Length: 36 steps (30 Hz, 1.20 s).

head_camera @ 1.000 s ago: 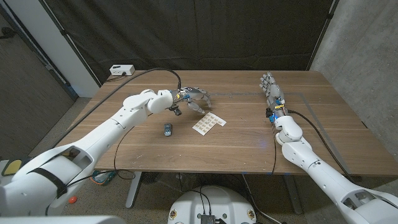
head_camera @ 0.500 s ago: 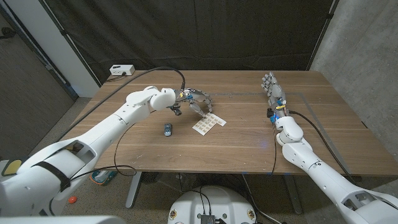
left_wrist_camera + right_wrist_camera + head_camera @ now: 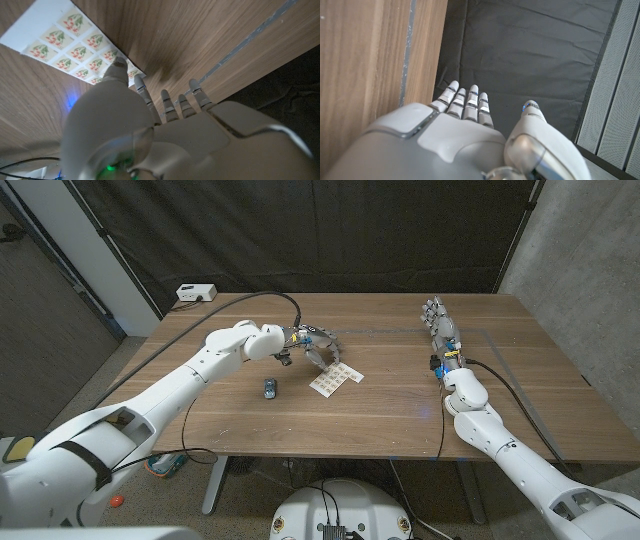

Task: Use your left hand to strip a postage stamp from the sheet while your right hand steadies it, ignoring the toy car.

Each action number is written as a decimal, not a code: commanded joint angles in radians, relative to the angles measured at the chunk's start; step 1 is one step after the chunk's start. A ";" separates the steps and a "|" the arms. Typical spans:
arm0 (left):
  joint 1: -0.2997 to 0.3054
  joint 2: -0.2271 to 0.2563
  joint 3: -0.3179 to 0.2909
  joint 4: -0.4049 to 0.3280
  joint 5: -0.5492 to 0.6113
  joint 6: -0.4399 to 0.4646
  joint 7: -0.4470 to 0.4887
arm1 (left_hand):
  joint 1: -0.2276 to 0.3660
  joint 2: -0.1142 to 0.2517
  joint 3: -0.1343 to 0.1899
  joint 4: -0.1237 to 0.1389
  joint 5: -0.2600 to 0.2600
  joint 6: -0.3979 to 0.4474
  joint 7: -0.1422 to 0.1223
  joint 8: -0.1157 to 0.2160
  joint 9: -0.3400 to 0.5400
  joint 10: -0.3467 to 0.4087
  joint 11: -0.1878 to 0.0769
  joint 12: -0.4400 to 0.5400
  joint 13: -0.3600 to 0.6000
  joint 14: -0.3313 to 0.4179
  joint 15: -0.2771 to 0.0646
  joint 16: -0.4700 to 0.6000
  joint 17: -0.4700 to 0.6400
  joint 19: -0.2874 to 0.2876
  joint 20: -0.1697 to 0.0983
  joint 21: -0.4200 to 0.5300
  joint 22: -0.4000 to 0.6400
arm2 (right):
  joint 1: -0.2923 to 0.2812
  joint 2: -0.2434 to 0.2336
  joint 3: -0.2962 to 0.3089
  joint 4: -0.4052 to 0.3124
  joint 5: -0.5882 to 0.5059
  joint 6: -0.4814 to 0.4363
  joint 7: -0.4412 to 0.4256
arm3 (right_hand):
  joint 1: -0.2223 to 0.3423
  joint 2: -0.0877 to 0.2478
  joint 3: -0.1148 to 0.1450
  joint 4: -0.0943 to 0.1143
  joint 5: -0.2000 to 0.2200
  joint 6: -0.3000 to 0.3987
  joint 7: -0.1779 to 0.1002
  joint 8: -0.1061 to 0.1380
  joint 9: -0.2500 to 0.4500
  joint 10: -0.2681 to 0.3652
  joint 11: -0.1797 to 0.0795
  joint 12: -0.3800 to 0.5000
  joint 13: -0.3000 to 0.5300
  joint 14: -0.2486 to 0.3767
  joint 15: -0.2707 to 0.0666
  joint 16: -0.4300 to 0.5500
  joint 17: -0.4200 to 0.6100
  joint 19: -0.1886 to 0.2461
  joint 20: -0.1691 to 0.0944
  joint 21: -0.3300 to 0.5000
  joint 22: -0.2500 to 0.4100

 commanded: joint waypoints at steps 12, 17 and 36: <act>-0.015 -0.027 0.028 0.061 0.052 -0.015 0.036 | 0.006 0.055 -0.009 0.005 -0.021 0.096 0.040 0.004 -0.023 0.040 -0.015 0.015 0.001 0.018 -0.016 0.016 -0.010 -0.038 -0.006 0.036 -0.002 | -0.011 -0.008 -0.001 -0.011 -0.015 0.014 -0.031 | -0.013 -0.005 0.000 0.000 0.002 0.011 0.002 0.004 0.002 0.013 0.004 0.006 0.005 0.011 0.001 0.001 0.001 0.007 0.001 -0.009 0.005; -0.009 -0.024 0.025 0.064 0.052 -0.010 0.043 | 0.019 0.066 -0.006 -0.002 -0.027 0.179 0.048 0.025 -0.032 0.083 -0.027 0.025 -0.006 0.044 -0.027 0.025 -0.014 -0.025 -0.009 0.050 -0.004 | -0.006 -0.007 -0.002 -0.005 -0.017 0.014 -0.033 | -0.013 -0.005 0.001 -0.001 0.002 0.012 0.003 0.004 0.002 0.014 0.009 0.006 0.005 0.014 0.001 0.002 0.001 0.008 0.001 -0.010 0.005; 0.019 -0.014 0.009 0.101 0.025 -0.048 0.155 | 0.092 0.100 0.020 -0.038 -0.070 0.530 0.121 0.130 -0.052 0.235 -0.047 0.056 -0.040 0.159 -0.063 0.064 -0.022 0.019 -0.013 0.098 -0.027 | 0.014 0.005 -0.005 0.025 -0.018 0.011 -0.019 | -0.015 -0.005 0.003 -0.003 0.003 0.013 0.005 0.004 0.002 0.016 0.007 0.004 0.005 0.017 0.003 -0.001 0.001 0.013 0.003 -0.017 0.005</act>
